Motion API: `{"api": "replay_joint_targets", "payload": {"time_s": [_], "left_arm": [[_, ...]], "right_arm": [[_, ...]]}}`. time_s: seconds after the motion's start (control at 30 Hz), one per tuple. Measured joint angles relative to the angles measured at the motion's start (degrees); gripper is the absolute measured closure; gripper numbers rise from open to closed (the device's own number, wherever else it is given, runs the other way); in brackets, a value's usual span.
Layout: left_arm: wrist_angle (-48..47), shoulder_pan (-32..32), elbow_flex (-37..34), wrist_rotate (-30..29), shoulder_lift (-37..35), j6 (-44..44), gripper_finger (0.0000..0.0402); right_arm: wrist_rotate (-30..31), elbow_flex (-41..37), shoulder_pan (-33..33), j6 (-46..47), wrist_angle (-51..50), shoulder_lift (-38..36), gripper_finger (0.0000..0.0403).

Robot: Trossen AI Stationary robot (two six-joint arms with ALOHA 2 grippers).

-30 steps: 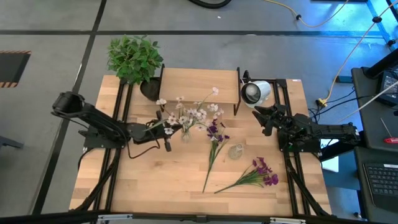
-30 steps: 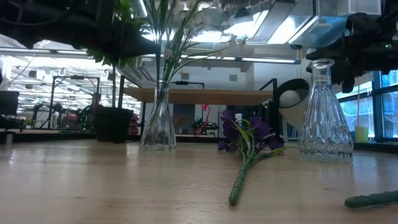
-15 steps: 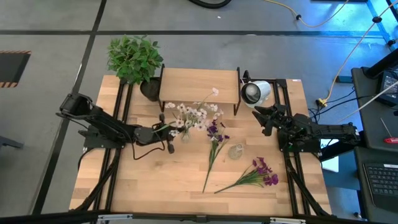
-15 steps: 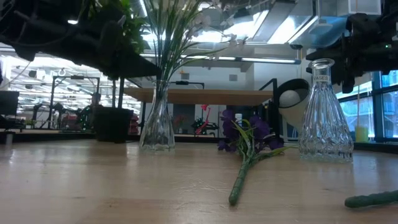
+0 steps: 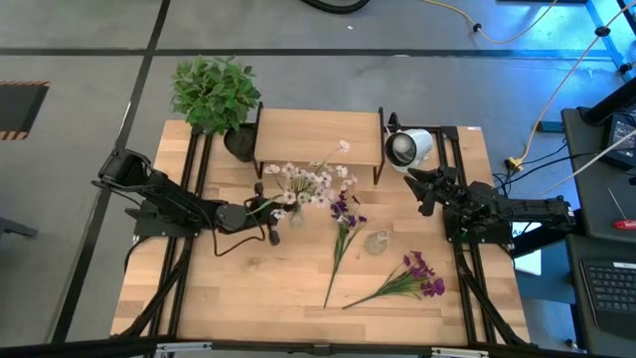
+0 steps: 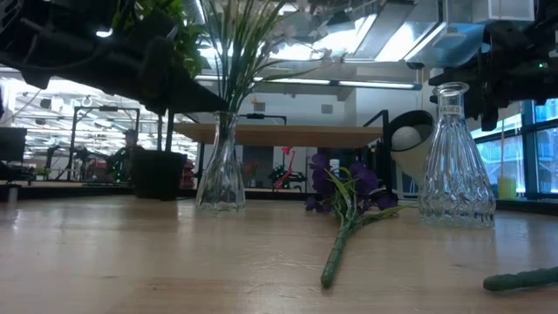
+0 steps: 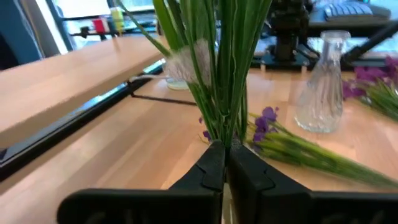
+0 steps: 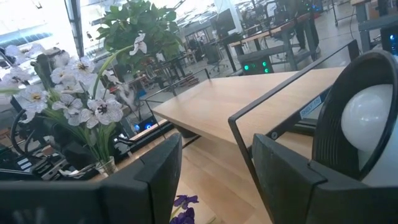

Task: Pick and place flowers into a vace then onto a shelf
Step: Put the white flowers into the left transparent vase, then put the left transparent vase on the shelf

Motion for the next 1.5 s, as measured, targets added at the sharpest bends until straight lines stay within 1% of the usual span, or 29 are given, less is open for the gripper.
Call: {"api": "replay_joint_targets", "payload": {"time_s": [0.37, 0.53, 0.7, 0.83, 1.17, 1.27, 1.37, 1.5], "left_arm": [[0.02, -0.02, 0.00, -0.29, 0.00, -0.19, 0.0310], [-0.04, -0.06, 0.00, -0.29, -0.83, -1.03, 0.0289], [-1.23, -0.24, -0.02, -0.28, -3.59, -0.93, 0.0277], [-5.25, -0.24, -0.02, 0.44, -6.62, -0.53, 0.0272], [-20.34, -1.37, -0.04, 1.66, -17.43, -3.47, 0.0268], [-25.50, -1.66, -0.04, 3.56, -20.24, -3.64, 0.0262], [-29.37, -1.64, -0.04, 7.14, -21.80, -6.22, 0.0251], [-30.25, -1.64, -0.04, 12.80, -22.01, -10.15, 0.0230]], "right_arm": [[-0.03, 0.00, 0.00, 0.00, 0.00, 0.00, 0.0205], [-0.04, 0.00, -0.01, 0.00, 0.00, 0.00, 0.0205], [-0.07, 0.00, 0.01, -0.02, 0.00, 0.00, 0.0205], [-0.08, 0.00, -0.01, 0.02, 0.00, 0.00, 0.0205], [-0.22, 0.00, 0.01, 0.16, 0.00, 0.00, 0.0205], [-0.24, 0.00, 0.00, 0.01, 0.00, -0.01, 0.0205], [-0.26, 0.00, 0.01, 0.00, 0.00, 0.00, 0.0205], [-0.26, 0.00, -0.01, -0.25, 0.00, -0.02, 0.0205]]}}
